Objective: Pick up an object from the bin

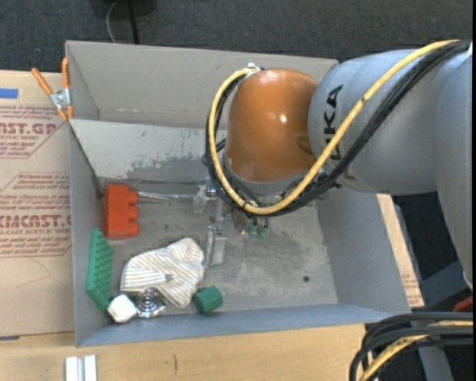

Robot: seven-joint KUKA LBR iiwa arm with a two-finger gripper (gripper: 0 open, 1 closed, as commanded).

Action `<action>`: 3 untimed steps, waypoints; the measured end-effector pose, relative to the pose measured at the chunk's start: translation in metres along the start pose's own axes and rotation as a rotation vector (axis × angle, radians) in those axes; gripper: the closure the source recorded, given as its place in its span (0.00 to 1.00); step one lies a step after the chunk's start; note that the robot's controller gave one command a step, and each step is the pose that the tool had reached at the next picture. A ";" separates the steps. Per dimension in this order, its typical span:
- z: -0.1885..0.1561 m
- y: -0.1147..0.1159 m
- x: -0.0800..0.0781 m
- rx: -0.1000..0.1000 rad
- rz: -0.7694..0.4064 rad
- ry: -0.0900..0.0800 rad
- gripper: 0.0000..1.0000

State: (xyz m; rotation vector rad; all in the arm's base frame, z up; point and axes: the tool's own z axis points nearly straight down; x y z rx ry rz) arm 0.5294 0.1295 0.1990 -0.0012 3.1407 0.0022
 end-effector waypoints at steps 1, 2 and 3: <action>0.042 0.013 -0.006 -0.002 0.040 -0.006 0.00; 0.081 0.043 0.012 0.001 0.097 0.003 0.00; 0.124 0.040 0.022 -0.003 0.127 -0.006 1.00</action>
Offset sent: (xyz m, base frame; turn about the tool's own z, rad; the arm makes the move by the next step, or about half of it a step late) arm -0.0191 0.0556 -0.0883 0.1102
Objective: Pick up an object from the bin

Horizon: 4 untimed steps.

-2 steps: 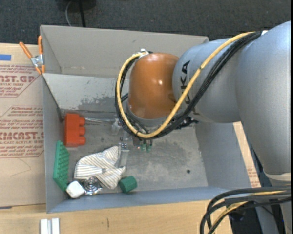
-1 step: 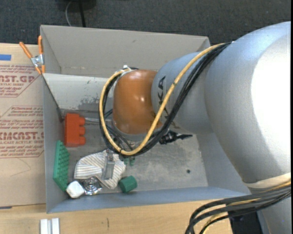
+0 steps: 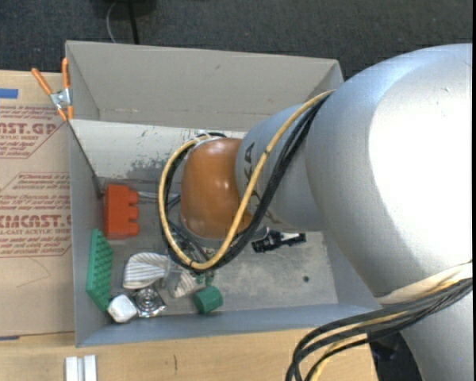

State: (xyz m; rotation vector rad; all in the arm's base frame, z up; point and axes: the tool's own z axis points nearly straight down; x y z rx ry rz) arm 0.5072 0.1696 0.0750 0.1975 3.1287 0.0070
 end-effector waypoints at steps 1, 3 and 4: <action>0.000 0.000 0.000 0.000 0.000 0.000 1.00; -0.056 0.005 0.006 -0.005 0.009 -0.009 1.00; -0.071 0.005 0.011 0.007 0.008 0.016 1.00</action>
Offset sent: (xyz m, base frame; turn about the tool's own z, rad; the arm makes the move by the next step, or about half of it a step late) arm -0.0165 -0.0029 0.1551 -0.0515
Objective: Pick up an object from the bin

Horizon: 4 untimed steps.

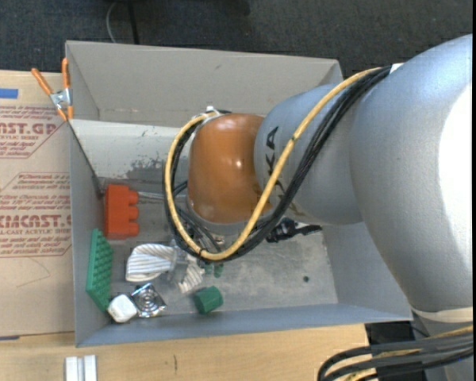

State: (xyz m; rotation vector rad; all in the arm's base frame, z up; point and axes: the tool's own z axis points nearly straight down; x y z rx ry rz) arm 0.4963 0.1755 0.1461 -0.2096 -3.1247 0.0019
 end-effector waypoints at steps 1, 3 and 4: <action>-0.010 0.001 -0.008 -0.017 0.023 -0.034 1.00; 0.003 -0.001 -0.013 -0.019 0.099 -0.032 1.00; -0.008 0.000 -0.003 -0.002 0.123 -0.001 1.00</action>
Offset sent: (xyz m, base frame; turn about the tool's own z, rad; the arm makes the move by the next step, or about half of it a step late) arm -0.0011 -0.0070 0.2082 -0.0166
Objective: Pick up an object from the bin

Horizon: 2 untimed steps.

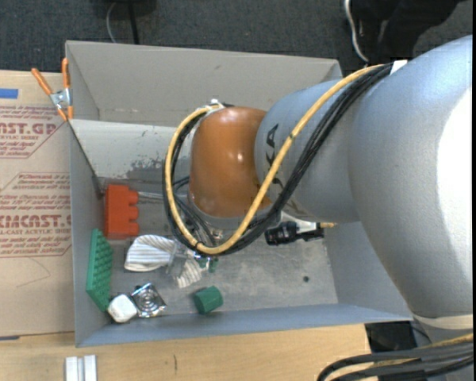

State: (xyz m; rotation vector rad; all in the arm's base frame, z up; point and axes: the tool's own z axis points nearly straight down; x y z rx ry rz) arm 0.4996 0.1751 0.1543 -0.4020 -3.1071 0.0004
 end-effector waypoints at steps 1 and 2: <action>-0.040 -0.007 0.007 -0.021 -0.027 -0.033 1.00; -0.067 0.000 0.015 -0.006 -0.015 -0.007 1.00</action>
Offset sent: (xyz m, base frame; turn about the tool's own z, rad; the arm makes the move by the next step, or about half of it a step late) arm -0.0164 0.0079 0.0854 -0.0078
